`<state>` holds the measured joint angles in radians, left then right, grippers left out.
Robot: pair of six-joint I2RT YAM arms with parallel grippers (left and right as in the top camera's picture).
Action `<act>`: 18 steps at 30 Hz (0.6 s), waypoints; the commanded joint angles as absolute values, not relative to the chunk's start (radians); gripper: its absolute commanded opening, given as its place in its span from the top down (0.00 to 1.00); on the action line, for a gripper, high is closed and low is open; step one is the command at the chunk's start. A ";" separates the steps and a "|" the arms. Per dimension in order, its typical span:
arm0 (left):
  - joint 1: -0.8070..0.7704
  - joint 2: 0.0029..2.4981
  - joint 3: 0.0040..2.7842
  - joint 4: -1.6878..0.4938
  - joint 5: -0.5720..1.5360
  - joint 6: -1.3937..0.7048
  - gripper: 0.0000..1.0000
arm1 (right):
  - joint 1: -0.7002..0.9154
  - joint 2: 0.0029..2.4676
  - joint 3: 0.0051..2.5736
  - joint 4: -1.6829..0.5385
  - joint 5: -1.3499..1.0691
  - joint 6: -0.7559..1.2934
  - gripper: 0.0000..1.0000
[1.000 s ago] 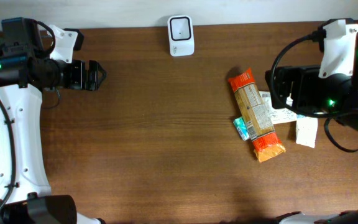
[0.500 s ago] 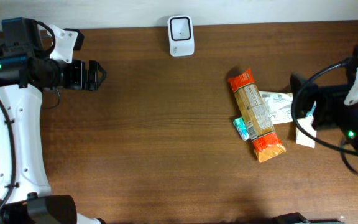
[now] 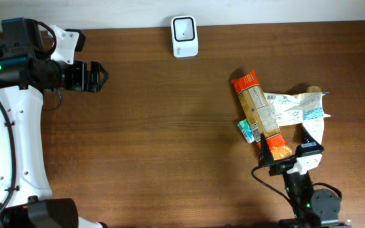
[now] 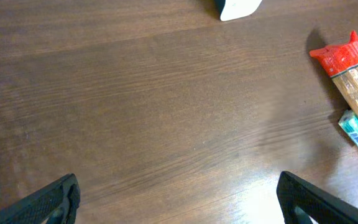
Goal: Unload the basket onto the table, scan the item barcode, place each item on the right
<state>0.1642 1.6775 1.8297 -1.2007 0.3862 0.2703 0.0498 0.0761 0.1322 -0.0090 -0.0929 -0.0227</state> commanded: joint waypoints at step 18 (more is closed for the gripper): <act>0.167 1.680 1.833 -1.198 0.397 0.286 0.01 | 0.045 0.003 0.006 -0.071 -0.098 -0.022 0.01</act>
<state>0.1642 1.6775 1.8297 -1.1999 0.3862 0.2699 0.0498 0.0139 0.0143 -0.0700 -0.0929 -0.0235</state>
